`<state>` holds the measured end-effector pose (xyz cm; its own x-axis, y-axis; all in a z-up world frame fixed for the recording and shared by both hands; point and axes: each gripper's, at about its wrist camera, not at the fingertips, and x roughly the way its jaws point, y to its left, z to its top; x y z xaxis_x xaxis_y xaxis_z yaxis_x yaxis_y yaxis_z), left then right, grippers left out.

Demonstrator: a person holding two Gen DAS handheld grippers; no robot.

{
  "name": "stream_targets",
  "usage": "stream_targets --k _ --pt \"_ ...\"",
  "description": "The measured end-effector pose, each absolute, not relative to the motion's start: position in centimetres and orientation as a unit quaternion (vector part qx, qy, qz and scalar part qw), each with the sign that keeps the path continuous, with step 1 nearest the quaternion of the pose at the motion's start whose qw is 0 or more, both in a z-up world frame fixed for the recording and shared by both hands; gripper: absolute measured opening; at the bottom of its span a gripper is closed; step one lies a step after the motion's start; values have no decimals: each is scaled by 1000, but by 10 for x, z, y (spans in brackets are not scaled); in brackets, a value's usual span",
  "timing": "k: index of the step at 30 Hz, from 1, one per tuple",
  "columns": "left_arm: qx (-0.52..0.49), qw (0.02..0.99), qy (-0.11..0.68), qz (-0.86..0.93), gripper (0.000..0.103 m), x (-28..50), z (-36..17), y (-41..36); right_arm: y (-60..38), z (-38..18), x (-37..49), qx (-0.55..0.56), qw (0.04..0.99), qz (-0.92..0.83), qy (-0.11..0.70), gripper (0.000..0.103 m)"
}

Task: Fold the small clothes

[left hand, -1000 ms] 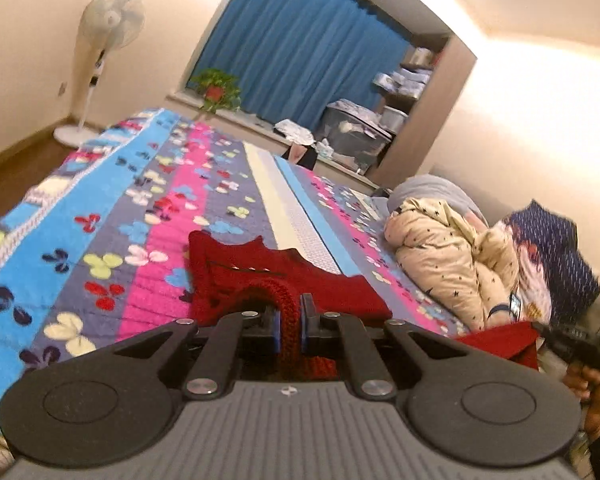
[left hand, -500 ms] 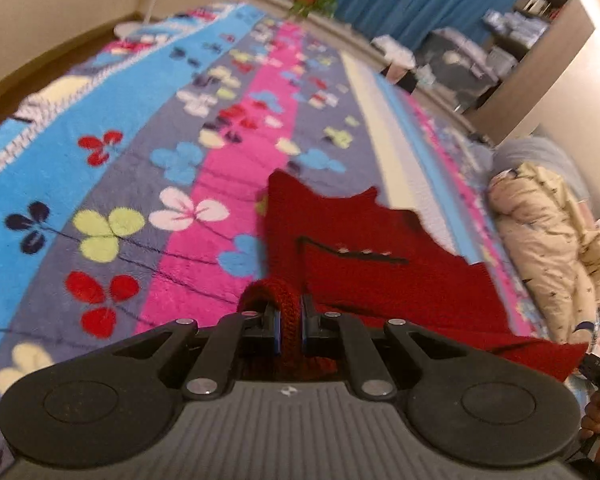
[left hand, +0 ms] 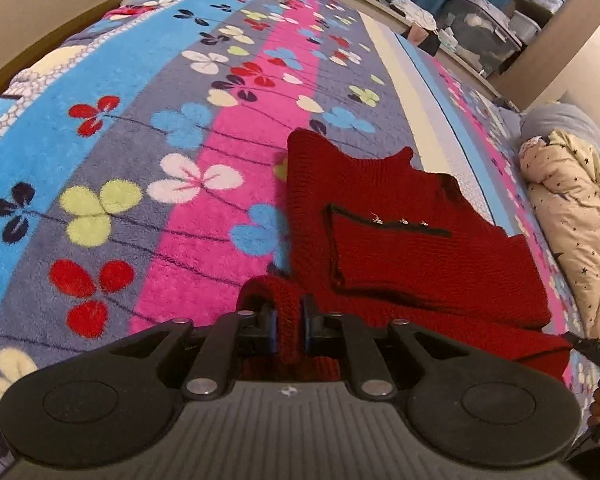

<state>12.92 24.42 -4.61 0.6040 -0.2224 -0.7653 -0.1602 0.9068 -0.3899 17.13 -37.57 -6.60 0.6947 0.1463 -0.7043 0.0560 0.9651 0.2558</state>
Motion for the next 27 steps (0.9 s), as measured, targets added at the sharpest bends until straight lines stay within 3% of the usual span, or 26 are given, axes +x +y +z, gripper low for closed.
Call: stream_targets --k 2,3,4,5,13,22,27 --pt "-226 864 450 -21 34 126 -46 249 -379 -65 170 124 914 21 387 15" --pt "-228 862 451 -22 44 123 -45 250 -381 -64 168 125 915 18 384 26" --pt "-229 863 449 -23 46 120 -43 253 -385 -62 165 127 917 13 379 32" --pt "-233 866 443 -25 46 116 -40 257 -389 -59 163 130 919 9 372 38" --pt "-294 869 397 -16 60 81 -23 306 -428 -51 137 154 927 -11 341 41" --pt "-153 868 471 -41 65 91 -37 266 -415 -68 138 129 906 56 400 58" --pt "-91 872 476 -68 68 110 -41 225 -381 -79 152 68 897 69 432 59"
